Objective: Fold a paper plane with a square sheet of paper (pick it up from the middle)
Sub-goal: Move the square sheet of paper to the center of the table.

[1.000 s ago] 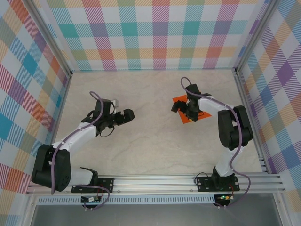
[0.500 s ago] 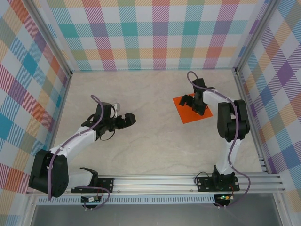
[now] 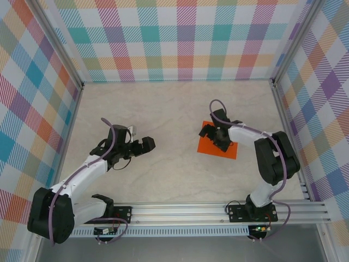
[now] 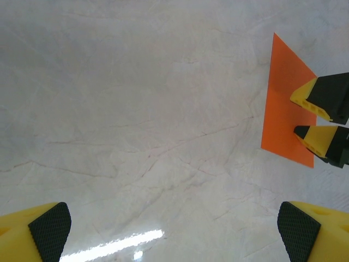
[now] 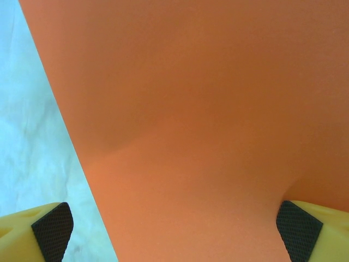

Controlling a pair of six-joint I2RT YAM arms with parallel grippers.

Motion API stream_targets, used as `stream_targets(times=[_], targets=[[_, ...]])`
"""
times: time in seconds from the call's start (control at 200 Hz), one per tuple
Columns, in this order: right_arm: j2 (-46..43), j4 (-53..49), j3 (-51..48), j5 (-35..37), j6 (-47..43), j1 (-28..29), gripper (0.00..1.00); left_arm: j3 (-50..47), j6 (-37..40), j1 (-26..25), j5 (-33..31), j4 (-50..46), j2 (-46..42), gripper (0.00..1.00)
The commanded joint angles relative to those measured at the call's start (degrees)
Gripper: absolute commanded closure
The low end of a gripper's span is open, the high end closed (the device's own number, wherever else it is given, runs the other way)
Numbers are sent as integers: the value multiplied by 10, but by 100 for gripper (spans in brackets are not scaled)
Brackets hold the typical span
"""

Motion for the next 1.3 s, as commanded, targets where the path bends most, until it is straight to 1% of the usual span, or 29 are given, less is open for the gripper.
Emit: stream_targets(times=[0.0,0.11,0.235,0.325,0.48,0.575,0.64,0.785,0.93,1.06,1.13,1.205,1.295], targets=[[9,-57,-13,13,79,48,0,-15,-21,-9,-2,-38,-31,0],[5,-72,-21,33,65,82,0,-31,-33,-10,-9,-53,-75,0],[9,-28,-59,8,47,108,0,-48,-48,-10,-8,-57,-116,0],[7,-13,-76,1,32,131,0,-31,-39,-10,-9,-92,-119,0],[-1,-28,-85,6,-6,169,0,-8,-17,-10,-24,-157,-131,0],[-3,-29,-91,5,-34,183,0,-12,-17,-10,-16,-159,-150,0],[-4,-29,-94,3,-52,187,0,-18,-20,-10,-24,-156,-162,0],[-18,-34,-96,-1,-98,199,0,7,5,-10,-35,-181,-148,0],[-52,-80,-70,8,-127,200,0,21,23,-10,-36,-192,-128,0],[-90,-149,-33,74,-132,199,0,13,23,-10,-46,-186,-127,0],[-96,-166,-20,105,-130,188,0,14,24,-10,-43,-187,-128,0],[-91,-155,-9,92,-142,167,0,13,25,-10,-41,-184,-127,0],[-70,-123,7,43,-152,141,0,13,25,-10,-40,-185,-125,0]])
